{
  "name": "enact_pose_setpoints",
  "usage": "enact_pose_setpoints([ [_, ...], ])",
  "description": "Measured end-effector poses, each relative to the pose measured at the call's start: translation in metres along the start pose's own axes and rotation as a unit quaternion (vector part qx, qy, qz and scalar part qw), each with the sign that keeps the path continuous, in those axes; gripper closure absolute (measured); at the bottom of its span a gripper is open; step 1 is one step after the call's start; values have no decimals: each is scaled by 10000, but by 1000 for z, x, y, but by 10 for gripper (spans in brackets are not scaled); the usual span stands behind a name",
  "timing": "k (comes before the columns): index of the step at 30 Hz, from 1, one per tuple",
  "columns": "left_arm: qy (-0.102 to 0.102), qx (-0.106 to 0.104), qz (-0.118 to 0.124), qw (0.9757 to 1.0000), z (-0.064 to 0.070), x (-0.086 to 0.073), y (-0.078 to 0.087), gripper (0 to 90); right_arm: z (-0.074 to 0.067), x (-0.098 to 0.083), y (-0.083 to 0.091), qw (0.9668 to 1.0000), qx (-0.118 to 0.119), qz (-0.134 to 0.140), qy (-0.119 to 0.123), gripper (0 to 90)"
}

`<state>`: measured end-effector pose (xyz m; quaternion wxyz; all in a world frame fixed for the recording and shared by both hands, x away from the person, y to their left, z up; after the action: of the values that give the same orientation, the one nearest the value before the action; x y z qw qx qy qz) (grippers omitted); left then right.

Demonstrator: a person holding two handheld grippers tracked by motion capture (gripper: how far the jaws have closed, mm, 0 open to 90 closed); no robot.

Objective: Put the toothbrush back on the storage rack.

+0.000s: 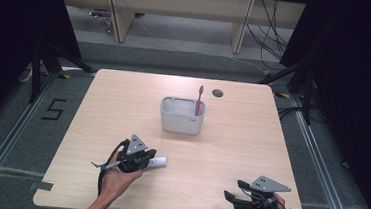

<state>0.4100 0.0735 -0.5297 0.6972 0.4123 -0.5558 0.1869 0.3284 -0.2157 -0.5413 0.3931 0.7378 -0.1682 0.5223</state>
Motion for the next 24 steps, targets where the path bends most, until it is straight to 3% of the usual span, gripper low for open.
enact_pose_setpoints([
  [5, 30, -16, -26, 10000, 1, 0, -6, 894, -1, -2, 0, 10000, -51, -26, -80, 351],
  [7, 71, -26, -41, 10000, 0, 1, -9, 894, 3, -4, 0, 9999, -87, -73, 121, 351],
  [8, 64, -37, -79, 9999, 1, 2, -12, 894, -1, -7, 1, 9999, -72, -100, -87, 351],
  [9, 64, -37, -79, 9999, 1, 2, -12, 895, -1, -7, 1, 9999, -72, -100, -87, 351],
  [10, 91, -55, -56, 9999, 1, 3, -14, 895, 3, -7, 2, 9998, -79, -109, 114, 351],
  [11, 106, -41, -72, 9999, 2, 4, -16, 894, 0, -8, 3, 9999, -42, -155, -51, 350],
  [13, 111, -78, -105, 9999, 3, 5, -20, 894, 0, -8, 5, 9999, -65, -120, -2, 351],
  [14, 125, -75, -100, 9998, 4, 6, -22, 895, -3, -9, 7, 9996, -96, -162, -192, 350],
  [15, 102, -111, -142, 9998, 5, 5, -24, 895, 2, -7, 6, 9999, -97, -75, 92, 350],
  [18, 117, -127, -188, 9997, 6, 4, -30, 895, 2, -8, 9, 9999, -123, -70, 90, 350],
  [19, 122, -114, -207, 9996, 6, 3, -31, 895, -2, -9, 10, 9999, -101, -73, -114, 350],
  [20, 137, -113, -235, 9996, 6, 2, -33, 895, 2, -8, 11, 9998, -180, -46, 54, 351],
  [22, 138, -74, -303, 9994, 5, 0, -35, 895, 2, -9, 9, 9999, -138, -32, 63, 350],
  [23, 129, -71, -334, 9993, 4, -2, -35, 894, -1, -10, 10, 9999, 75, -91, -14, 350],
  [24, 137, -71, -365, 9992, 3, -3, -36, 895, 0, -9, 12, 9999, -1, -83, 64, 350],
])
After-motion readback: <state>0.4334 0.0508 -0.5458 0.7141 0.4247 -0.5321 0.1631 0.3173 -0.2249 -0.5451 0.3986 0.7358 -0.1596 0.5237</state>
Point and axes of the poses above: each handheld gripper's, and its own axes: y roughly backward along the jaws, x roughly out of its top, z roughly to its right, the point moved 9 cm from there along -y, roughly forward along the jaws, and after that the axes turned 14 degrees about z, right-handed, at the moved point
